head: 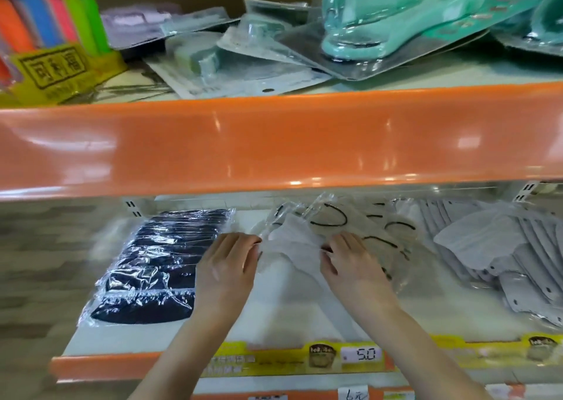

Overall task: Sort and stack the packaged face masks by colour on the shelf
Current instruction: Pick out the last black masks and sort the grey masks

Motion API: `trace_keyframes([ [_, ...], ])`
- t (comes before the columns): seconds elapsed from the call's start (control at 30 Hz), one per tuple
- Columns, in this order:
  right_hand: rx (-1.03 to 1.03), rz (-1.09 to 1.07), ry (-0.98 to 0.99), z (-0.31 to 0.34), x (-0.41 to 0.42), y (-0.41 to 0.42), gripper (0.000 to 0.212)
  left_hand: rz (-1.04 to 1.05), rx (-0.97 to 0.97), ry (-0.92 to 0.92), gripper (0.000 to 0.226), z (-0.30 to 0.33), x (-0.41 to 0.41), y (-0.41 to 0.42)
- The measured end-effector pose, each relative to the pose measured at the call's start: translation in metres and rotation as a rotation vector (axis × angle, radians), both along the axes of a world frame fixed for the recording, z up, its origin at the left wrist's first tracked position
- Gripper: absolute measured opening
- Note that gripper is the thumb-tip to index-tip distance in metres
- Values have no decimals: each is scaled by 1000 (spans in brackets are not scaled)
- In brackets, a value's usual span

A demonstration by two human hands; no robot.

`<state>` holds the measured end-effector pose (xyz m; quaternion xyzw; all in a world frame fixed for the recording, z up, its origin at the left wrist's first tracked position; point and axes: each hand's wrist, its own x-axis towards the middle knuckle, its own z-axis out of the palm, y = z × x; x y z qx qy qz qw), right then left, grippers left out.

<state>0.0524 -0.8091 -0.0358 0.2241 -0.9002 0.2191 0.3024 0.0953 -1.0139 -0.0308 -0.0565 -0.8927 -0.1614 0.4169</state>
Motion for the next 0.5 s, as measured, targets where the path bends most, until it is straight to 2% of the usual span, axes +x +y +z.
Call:
trace_keyframes([
  [0.1, -62, 71, -2, 2, 2, -31, 21, 46, -70, 44, 24, -4, 4, -35],
  [0.23, -64, 190, 34, 3, 9, -73, 18, 118, -105, 1, 21, -5, 17, -79],
  [0.5, -24, 440, -195, -23, 35, -147, 21, 177, -74, -71, 20, -13, 61, -157],
])
